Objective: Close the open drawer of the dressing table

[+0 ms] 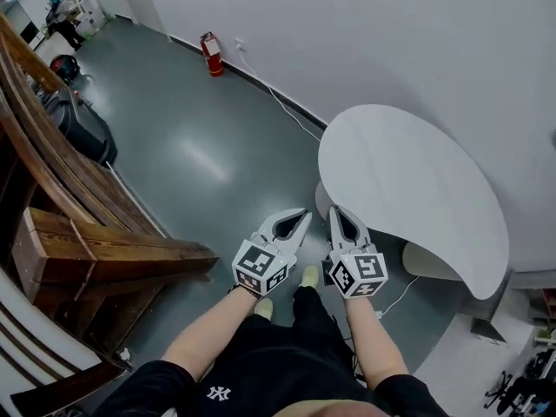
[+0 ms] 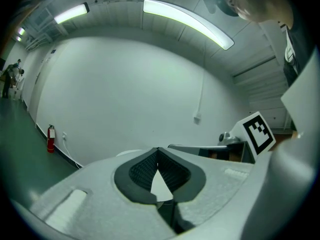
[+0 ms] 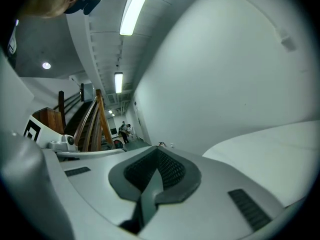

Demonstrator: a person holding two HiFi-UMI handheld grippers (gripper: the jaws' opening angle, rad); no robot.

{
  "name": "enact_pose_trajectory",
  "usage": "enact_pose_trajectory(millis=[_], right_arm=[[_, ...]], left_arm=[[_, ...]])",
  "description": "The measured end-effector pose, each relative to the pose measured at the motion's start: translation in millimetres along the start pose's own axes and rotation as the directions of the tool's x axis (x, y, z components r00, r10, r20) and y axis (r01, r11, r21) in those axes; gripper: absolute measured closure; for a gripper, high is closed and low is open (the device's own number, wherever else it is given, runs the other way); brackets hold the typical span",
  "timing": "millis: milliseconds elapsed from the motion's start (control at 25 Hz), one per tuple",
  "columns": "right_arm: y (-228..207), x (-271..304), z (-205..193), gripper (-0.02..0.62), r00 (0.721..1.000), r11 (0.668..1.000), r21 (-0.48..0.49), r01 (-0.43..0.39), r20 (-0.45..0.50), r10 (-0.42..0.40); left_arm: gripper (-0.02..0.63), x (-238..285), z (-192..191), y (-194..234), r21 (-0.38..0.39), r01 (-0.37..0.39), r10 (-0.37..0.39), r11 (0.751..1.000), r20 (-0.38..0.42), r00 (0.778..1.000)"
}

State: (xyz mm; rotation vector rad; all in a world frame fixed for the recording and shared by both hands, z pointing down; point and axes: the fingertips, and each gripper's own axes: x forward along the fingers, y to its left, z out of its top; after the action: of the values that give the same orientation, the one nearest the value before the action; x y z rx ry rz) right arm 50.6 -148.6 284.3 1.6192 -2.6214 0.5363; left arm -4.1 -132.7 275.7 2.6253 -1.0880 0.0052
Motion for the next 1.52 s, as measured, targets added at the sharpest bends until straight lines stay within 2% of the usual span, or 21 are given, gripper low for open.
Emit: enact_pose_trajectory(millis=[640,920,1520], right_arm=[[51.8,-35.2,67.1,0.58,0.995,0.999,-0.04,0.017,0.101,-0.013],[61.3,-45.2,70.0,0.581,0.992,0.998,-0.042,0.04,0.121,-0.034],[61.7,-57.2,79.5,0.581,0.989,0.999,-0.034,0.024,0.15,-0.019]], left_arm=[[0.597,-27.3,64.8,-21.9,-0.004,0.068,-0.068,0.998,0.027,0.997],[0.597,-35.2,79.7,-30.3,0.011,0.092,-0.092,0.996,0.035,0.995],[0.597,-38.8,84.8,-46.0,0.055,0.081,-0.083,0.995,0.033,0.996]])
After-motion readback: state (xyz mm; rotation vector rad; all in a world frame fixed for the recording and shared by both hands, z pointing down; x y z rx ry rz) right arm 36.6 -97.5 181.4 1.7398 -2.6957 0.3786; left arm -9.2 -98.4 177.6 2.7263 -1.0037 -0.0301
